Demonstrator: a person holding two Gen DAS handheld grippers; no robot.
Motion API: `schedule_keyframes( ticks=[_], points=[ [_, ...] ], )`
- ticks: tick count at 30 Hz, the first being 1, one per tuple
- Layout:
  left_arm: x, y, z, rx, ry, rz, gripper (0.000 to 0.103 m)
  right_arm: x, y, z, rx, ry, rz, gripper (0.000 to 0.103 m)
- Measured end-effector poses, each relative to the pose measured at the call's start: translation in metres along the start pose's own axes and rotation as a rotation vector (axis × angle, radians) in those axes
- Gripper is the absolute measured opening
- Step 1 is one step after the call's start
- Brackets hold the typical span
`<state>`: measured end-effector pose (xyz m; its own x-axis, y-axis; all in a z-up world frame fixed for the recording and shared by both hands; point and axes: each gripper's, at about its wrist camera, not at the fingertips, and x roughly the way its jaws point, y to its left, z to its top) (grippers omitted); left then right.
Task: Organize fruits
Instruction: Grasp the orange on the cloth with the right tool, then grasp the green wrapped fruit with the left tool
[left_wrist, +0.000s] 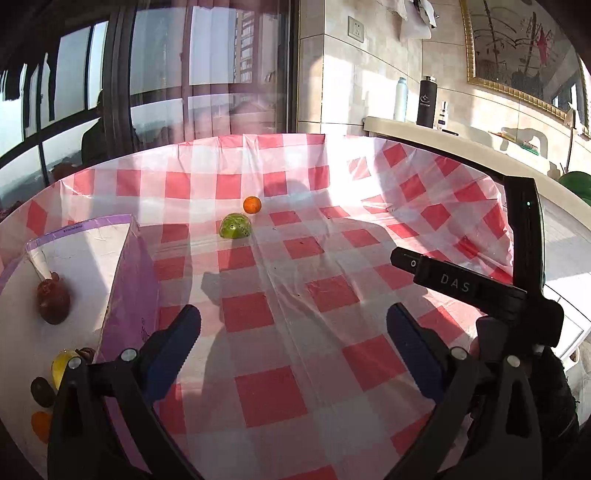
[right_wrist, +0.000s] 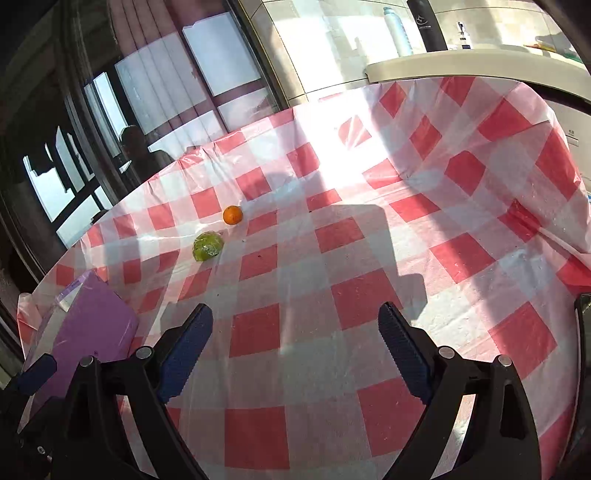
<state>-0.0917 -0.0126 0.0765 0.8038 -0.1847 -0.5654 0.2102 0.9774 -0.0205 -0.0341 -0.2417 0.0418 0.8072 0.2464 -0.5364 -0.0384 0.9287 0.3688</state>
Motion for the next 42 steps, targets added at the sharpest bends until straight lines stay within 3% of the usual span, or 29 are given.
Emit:
schedule_keyframes(
  ticks=[5,9,12,15,18,22,27,32,37,39,41,42],
  points=[
    [0.091,0.027,0.007,-0.175,0.123,0.088,0.101,0.014,-0.032,-0.003,0.057,0.016,-0.014,0.088],
    [0.134,0.056,0.017,-0.328,0.133,0.123,0.101,0.029,-0.036,0.0,0.083,0.052,0.016,0.088],
    [0.157,0.072,0.024,-0.374,0.155,0.145,0.101,0.042,-0.03,0.011,0.073,0.063,0.032,0.088],
    [0.168,0.083,0.029,-0.404,0.182,0.168,0.101,0.067,-0.016,0.027,0.043,0.106,0.043,0.088],
    [0.172,0.085,0.025,-0.417,0.197,0.117,0.101,0.098,0.006,0.044,-0.034,0.127,0.029,0.088],
    [0.171,0.083,0.025,-0.408,0.173,0.105,0.101,0.156,0.043,0.071,-0.149,0.145,0.003,0.088],
    [0.168,0.094,0.023,-0.489,0.145,0.115,0.101,0.23,0.083,0.103,-0.189,0.186,-0.003,0.088],
    [0.167,0.095,0.024,-0.498,0.138,0.118,0.101,0.282,0.133,0.117,-0.31,0.214,0.014,0.087],
    [0.165,0.096,0.024,-0.506,0.127,0.112,0.101,0.322,0.158,0.116,-0.39,0.298,-0.055,0.071],
    [0.165,0.098,0.023,-0.515,0.124,0.109,0.101,0.33,0.162,0.11,-0.428,0.324,-0.072,0.06],
    [0.165,0.098,0.023,-0.516,0.122,0.106,0.101,0.324,0.162,0.109,-0.438,0.302,-0.041,0.037],
    [0.164,0.098,0.023,-0.517,0.12,0.105,0.101,0.317,0.158,0.109,-0.423,0.286,-0.023,0.037]
  ],
)
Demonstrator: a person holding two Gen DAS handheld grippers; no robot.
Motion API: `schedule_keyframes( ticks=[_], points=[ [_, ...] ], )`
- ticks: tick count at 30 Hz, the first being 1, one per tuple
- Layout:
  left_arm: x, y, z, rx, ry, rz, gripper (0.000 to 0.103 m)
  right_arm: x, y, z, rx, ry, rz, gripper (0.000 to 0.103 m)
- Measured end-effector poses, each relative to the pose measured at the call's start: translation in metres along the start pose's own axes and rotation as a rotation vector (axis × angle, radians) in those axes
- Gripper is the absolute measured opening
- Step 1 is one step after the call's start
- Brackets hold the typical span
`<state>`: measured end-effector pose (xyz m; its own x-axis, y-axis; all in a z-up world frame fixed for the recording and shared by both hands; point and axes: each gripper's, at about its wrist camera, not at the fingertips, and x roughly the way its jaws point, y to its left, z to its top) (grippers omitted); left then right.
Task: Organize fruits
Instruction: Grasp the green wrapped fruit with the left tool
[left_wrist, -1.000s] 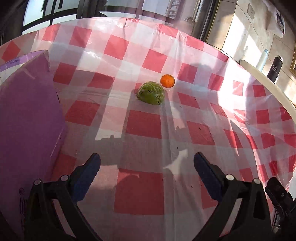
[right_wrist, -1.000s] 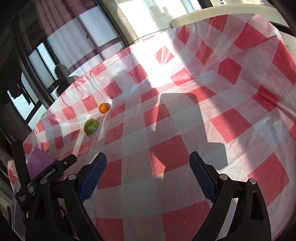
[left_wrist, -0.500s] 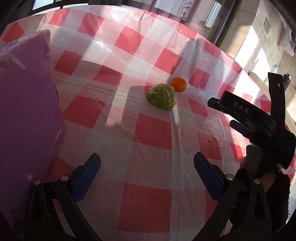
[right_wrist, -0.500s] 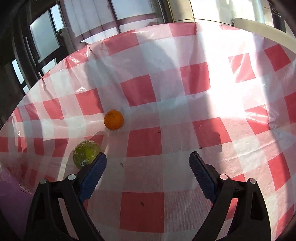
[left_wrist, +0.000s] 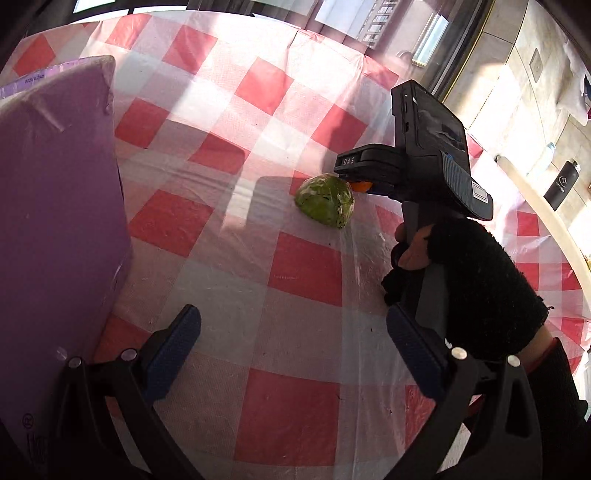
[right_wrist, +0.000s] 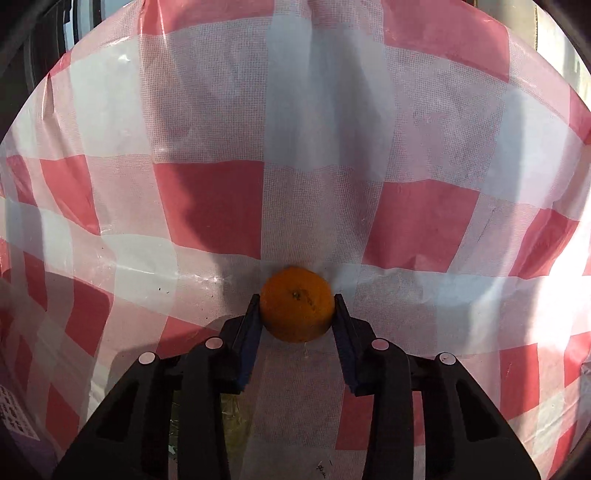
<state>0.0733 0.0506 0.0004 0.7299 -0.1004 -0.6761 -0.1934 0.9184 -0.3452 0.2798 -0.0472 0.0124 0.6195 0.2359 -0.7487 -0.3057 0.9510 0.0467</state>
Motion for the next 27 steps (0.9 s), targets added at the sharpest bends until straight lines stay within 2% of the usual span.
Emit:
schedule_keyframes(
  ticks=[3,6,11,13,15,19,22,27],
  points=[
    [0.0,0.0,0.0,-0.001,-0.001,-0.001,0.101,-0.036,-0.015,-0.02,0.046,-0.072,0.064,0.037],
    [-0.001,-0.001,0.0,0.0,-0.003,0.0,0.101,-0.08,-0.035,-0.057,0.081,-0.139,0.104,0.037],
    [-0.001,-0.001,-0.001,0.0,-0.004,0.001,0.101,-0.141,-0.072,-0.126,0.182,-0.17,0.103,0.037],
    [-0.002,-0.001,-0.001,0.0,-0.006,0.001,0.101,-0.155,-0.087,-0.144,0.232,-0.177,0.094,0.037],
    [-0.001,-0.001,-0.001,-0.003,-0.006,-0.001,0.101,-0.162,-0.102,-0.16,0.263,-0.192,0.056,0.038],
    [-0.001,-0.004,-0.002,0.016,0.002,-0.007,0.101,-0.16,-0.132,-0.171,0.418,-0.214,0.132,0.038],
    [0.001,-0.009,-0.004,0.043,0.026,-0.018,0.101,-0.153,-0.138,-0.171,0.46,-0.212,0.17,0.038],
    [0.017,-0.018,0.006,0.054,0.045,0.058,0.101,-0.149,-0.134,-0.166,0.459,-0.218,0.192,0.038]
  ],
)
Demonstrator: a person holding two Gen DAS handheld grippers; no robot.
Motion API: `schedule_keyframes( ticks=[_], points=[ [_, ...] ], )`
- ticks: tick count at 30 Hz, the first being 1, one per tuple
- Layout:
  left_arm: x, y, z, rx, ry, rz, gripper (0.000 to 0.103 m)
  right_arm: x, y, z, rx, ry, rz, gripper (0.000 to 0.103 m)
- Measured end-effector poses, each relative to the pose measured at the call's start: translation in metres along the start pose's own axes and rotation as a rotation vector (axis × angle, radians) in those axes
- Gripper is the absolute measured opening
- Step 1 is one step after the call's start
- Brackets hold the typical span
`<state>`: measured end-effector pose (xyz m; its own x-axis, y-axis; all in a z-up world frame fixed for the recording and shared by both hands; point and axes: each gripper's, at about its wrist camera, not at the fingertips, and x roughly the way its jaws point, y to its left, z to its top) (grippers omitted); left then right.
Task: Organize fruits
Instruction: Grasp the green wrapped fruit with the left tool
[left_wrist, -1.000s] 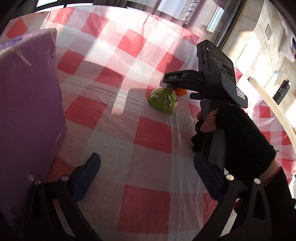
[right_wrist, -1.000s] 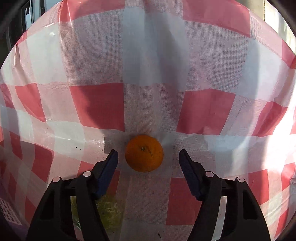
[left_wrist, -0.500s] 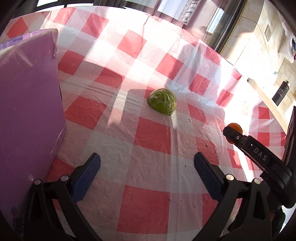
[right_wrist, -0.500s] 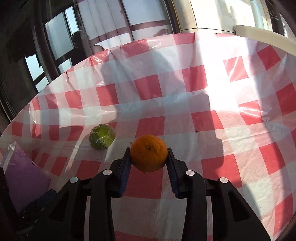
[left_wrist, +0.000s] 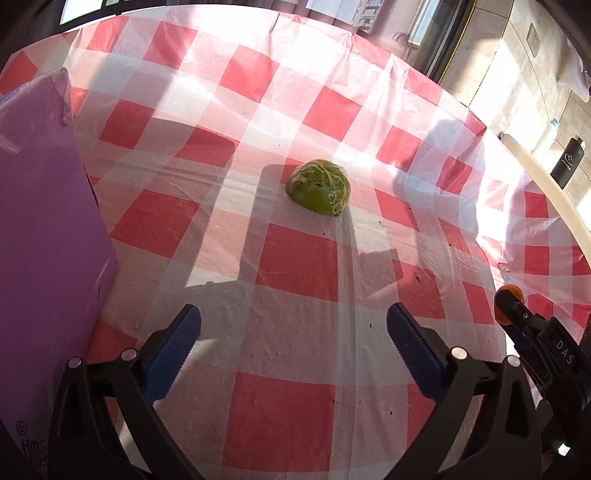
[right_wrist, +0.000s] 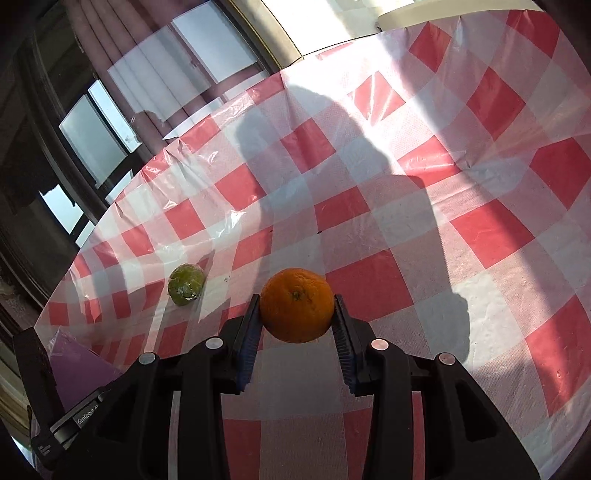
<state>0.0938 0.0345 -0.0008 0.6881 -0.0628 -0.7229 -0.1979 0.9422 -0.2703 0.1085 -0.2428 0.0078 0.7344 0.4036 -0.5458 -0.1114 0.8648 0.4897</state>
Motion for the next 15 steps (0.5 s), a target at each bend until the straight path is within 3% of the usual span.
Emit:
schedule_keyframes(
  ticks=[10,15],
  points=[
    [0.084,-0.037,0.086,-0.005,0.056,0.187,0.1,0.001,0.0,-0.001,-0.001,-0.002,0.012,0.038],
    [0.11,-0.046,0.102,0.036,0.068,0.282,0.096,0.003,0.001,-0.002,-0.006,0.011,0.017,0.038]
  ],
)
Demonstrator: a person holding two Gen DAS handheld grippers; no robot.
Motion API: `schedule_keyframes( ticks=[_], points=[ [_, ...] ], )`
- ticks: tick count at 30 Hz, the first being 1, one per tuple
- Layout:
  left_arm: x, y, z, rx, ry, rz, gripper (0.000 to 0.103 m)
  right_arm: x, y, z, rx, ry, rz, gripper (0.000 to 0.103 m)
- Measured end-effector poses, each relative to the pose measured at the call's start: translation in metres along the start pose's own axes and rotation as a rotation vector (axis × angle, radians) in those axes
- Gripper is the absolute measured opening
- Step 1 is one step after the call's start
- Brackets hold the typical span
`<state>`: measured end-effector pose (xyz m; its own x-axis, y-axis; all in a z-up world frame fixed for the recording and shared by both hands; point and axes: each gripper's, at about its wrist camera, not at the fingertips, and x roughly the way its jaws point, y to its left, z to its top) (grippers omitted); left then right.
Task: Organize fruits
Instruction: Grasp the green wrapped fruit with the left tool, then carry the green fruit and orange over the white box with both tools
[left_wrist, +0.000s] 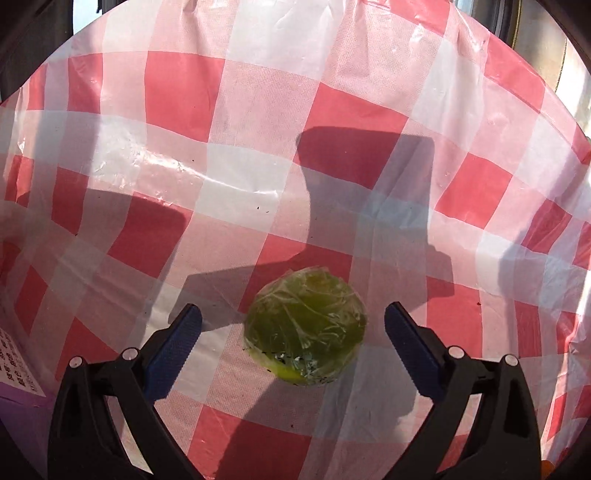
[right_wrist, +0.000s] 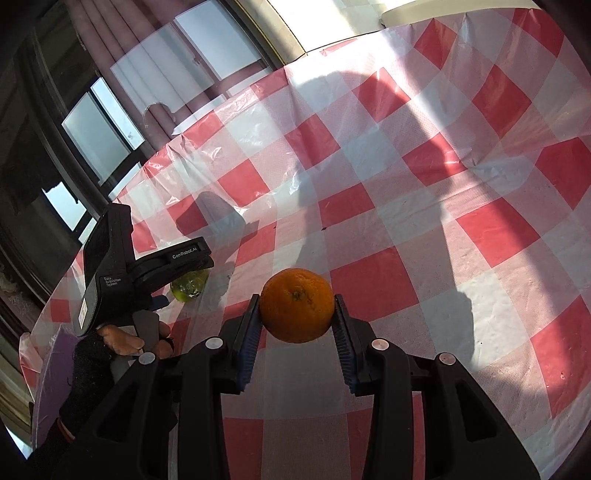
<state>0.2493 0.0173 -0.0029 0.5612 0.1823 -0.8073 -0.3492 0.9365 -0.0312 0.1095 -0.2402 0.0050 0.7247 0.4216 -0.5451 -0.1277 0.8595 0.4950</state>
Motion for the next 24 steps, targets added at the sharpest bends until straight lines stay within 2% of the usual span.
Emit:
schedule_keyframes(
  ticks=[1,3,6,10,15,19,24],
  points=[
    [-0.001,-0.004,-0.002,0.033,-0.011,0.03,0.083,0.001,0.0,0.0,0.0,0.003,0.002,0.038],
    [-0.011,-0.008,-0.011,0.094,-0.046,0.003,0.063,0.002,0.0,0.0,-0.002,0.008,0.001,0.038],
    [-0.032,0.004,-0.034,0.109,-0.063,-0.107,0.062,0.001,0.0,-0.001,-0.001,0.006,0.003,0.038],
    [-0.08,0.047,-0.08,0.059,-0.119,-0.238,0.062,0.001,-0.001,-0.001,-0.001,0.003,0.005,0.038],
    [-0.137,0.085,-0.143,0.048,-0.186,-0.329,0.062,0.002,0.0,0.0,-0.005,0.011,-0.001,0.038],
    [-0.146,0.097,-0.162,0.041,-0.177,-0.39,0.062,0.001,0.0,-0.001,-0.003,0.006,-0.003,0.038],
    [-0.136,0.099,-0.164,0.025,-0.136,-0.453,0.062,-0.001,0.0,0.0,-0.001,-0.003,-0.004,0.038]
  ],
)
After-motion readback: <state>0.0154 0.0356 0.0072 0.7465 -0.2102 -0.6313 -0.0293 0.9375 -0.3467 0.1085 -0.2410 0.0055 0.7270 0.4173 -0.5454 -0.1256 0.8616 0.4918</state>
